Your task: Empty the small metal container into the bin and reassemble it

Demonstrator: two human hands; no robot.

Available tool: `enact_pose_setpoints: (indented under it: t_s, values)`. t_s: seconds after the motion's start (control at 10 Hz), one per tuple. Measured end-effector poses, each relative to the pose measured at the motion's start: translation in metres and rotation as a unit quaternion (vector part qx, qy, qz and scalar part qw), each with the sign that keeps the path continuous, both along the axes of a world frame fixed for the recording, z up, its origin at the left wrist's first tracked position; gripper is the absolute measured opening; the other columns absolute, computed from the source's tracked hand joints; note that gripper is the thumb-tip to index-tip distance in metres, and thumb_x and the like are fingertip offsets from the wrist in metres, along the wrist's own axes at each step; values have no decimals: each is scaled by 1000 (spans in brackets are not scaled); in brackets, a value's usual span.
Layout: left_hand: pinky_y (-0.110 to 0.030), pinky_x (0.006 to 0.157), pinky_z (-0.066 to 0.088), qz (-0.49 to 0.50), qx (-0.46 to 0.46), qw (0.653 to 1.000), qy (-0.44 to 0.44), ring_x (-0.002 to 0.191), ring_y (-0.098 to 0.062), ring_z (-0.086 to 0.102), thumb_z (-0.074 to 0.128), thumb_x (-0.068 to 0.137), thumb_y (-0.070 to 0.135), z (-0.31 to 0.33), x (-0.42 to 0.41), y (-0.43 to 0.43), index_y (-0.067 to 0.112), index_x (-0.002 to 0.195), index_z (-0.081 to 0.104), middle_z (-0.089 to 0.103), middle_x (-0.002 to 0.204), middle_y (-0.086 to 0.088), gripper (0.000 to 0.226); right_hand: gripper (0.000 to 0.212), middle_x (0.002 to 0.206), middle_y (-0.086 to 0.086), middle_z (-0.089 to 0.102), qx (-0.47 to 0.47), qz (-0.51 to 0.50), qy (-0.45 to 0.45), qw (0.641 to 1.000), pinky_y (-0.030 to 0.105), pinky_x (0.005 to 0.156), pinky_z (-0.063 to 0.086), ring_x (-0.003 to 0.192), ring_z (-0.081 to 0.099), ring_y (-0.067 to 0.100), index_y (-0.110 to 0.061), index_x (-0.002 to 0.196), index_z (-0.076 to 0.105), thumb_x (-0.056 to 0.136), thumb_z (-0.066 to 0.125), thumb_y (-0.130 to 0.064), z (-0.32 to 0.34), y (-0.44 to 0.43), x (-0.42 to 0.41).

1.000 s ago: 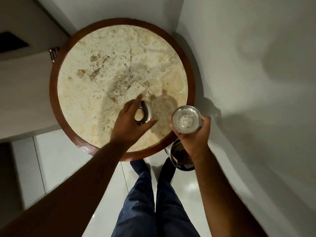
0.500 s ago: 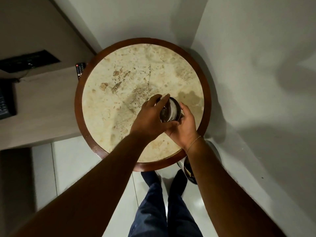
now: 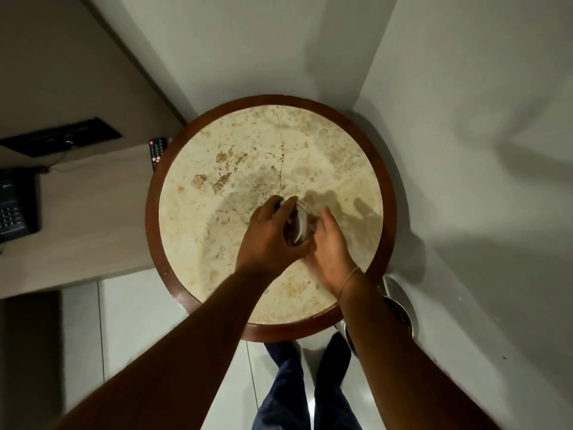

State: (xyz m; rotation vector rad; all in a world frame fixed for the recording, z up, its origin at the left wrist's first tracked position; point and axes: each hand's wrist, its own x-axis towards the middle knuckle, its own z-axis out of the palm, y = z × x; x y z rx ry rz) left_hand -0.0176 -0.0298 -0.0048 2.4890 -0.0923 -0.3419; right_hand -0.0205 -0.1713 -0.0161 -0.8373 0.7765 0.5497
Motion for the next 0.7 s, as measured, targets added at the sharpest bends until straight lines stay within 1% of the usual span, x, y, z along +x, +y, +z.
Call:
enact_pose_setpoints:
  t_s: [0.1, 0.2, 0.3, 0.4, 0.5, 0.6, 0.7]
  values:
    - [-52, 108, 55, 53, 27, 998, 2, 137, -36, 53, 90, 76, 46, -13, 9, 12, 20, 160, 47, 53, 154, -10, 98, 57, 150, 9, 61, -113, 15, -14, 993, 46, 117, 42, 137, 56, 26, -24, 130, 61, 107, 28, -63, 0, 1, 1]
    - [-55, 103, 57, 81, 44, 996, 20, 132, -37, 55, 90, 76, 45, -28, 18, 22, 21, 158, 47, 56, 148, -10, 95, 46, 139, 13, 67, -163, -3, -31, 986, 38, 101, 47, 126, 60, 24, -22, 112, 63, 112, 27, -50, -5, -8, -2]
    - [-55, 107, 54, 82, 76, 993, 31, 134, -40, 52, 92, 75, 44, -40, 21, 29, 21, 157, 47, 54, 152, -12, 97, 34, 117, 10, 77, -199, -31, -10, 979, 42, 96, 48, 106, 70, 23, -19, 83, 55, 109, 37, -32, -10, -16, -12]
    - [-57, 108, 50, 77, 108, 991, 7, 132, -44, 53, 91, 74, 50, -53, 20, 32, 21, 155, 48, 53, 153, -13, 96, 29, 105, 15, 76, -242, -42, -12, 969, 49, 105, 50, 100, 74, 22, -18, 76, 49, 104, 40, -17, -21, -24, -29]
    - [-68, 119, 37, 77, 137, 988, -1, 138, -45, 51, 84, 76, 62, -60, 15, 30, 25, 162, 40, 52, 154, -12, 103, 33, 100, 15, 74, -263, -58, -6, 963, 50, 105, 50, 102, 73, 27, -18, 73, 47, 104, 40, -13, -25, -26, -42]
    - [-75, 125, 5, 69, 149, 985, 48, 163, -46, 20, 68, 77, 86, -58, 15, 32, 36, 171, -2, 26, 175, -13, 127, 34, 103, 21, 76, -296, -48, -22, 954, 49, 101, 51, 110, 72, 32, -19, 69, 50, 101, 42, -13, -30, -23, -49]
    - [-72, 128, -9, 76, 138, 986, 58, 167, -41, -13, 49, 80, 96, -36, -3, 37, 40, 165, -27, -13, 182, -9, 127, 30, 98, 15, 75, -399, 29, -45, 915, 41, 87, 53, 95, 69, 21, -17, 78, 64, 101, 46, -18, -9, -20, -52]
